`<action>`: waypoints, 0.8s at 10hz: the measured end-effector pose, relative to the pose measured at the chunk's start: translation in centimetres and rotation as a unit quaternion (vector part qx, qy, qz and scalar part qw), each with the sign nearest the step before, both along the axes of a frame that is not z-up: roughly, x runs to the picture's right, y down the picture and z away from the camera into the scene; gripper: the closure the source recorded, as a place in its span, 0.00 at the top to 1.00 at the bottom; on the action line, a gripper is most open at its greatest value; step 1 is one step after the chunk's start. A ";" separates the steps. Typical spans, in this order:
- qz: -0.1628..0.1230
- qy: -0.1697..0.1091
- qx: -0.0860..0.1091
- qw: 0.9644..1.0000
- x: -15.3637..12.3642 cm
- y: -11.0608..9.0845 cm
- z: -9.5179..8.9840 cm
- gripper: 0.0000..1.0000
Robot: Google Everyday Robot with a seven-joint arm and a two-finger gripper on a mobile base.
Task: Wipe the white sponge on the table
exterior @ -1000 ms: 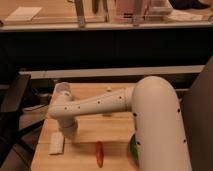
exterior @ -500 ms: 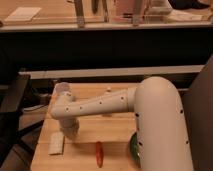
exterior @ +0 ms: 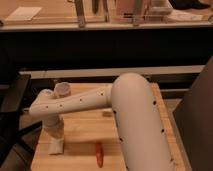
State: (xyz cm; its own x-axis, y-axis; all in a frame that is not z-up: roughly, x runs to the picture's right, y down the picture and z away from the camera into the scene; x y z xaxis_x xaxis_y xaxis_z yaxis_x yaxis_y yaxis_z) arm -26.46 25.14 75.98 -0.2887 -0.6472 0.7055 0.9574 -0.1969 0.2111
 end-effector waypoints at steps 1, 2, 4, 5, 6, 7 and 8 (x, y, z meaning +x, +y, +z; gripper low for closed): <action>-0.013 -0.002 -0.001 1.000 -0.6 0.1 0.0 0.79; -0.025 0.004 -0.001 1.000 -0.7 0.2 0.1 0.80; -0.036 0.022 0.003 0.999 -0.7 0.5 0.2 0.80; -0.035 0.030 0.004 0.999 -0.4 0.5 0.2 0.80; -0.032 0.039 0.007 0.999 0.1 0.5 0.2 0.80; -0.027 0.052 0.011 0.998 0.7 0.5 0.0 0.80; -0.023 0.059 0.012 0.998 1.1 0.5 0.0 0.80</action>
State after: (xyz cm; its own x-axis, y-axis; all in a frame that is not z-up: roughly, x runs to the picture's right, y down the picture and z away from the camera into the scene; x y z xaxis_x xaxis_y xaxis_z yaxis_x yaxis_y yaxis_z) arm -25.33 25.64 75.96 -0.2339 -0.6528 0.7205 0.9652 -0.2452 0.0912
